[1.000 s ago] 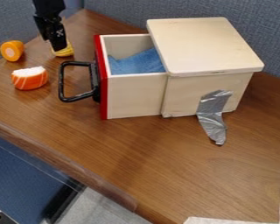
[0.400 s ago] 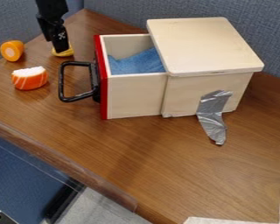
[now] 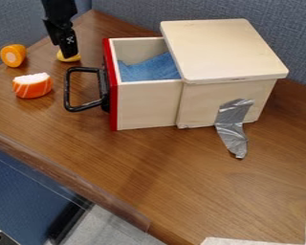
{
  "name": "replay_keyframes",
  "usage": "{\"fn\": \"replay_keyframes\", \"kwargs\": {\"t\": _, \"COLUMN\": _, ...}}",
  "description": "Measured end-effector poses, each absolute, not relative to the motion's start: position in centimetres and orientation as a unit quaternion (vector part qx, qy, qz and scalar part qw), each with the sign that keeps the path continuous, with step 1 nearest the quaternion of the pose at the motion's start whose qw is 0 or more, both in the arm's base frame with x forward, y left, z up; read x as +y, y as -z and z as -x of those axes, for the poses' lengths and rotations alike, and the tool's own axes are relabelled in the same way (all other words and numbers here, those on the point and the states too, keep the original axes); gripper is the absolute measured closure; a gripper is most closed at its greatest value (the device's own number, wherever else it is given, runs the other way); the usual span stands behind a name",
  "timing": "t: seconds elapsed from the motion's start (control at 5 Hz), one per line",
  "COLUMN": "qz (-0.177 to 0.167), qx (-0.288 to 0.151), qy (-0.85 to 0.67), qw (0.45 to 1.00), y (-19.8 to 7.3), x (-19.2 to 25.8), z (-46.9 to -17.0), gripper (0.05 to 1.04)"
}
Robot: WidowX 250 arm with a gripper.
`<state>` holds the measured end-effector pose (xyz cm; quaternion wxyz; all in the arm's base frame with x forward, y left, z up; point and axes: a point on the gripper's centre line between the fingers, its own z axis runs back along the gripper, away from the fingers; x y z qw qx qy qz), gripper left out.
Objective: Put a yellow object in the drawer
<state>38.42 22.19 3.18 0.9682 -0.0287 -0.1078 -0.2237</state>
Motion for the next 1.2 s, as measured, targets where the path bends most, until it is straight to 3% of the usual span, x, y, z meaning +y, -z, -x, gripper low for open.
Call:
{"fn": "replay_keyframes", "kwargs": {"t": 0.2, "qz": 0.038, "qx": -0.121, "qy": 0.211, "qw": 0.969, "y": -2.9, "x": 21.9, "z": -38.8, "gripper": 0.392}}
{"fn": "replay_keyframes", "kwargs": {"t": 0.4, "qz": 0.032, "qx": -0.132, "qy": 0.194, "qw": 0.972, "y": -2.7, "x": 22.2, "z": -39.0, "gripper": 0.451}}
{"fn": "replay_keyframes", "kwargs": {"t": 0.8, "qz": 0.028, "qx": -0.14, "qy": 0.186, "qw": 0.972, "y": -2.4, "x": 22.3, "z": -38.6, "gripper": 0.452}}
{"fn": "replay_keyframes", "kwargs": {"t": 1.2, "qz": 0.058, "qx": -0.134, "qy": 0.218, "qw": 0.965, "y": -4.0, "x": 21.4, "z": -37.8, "gripper": 0.451}}
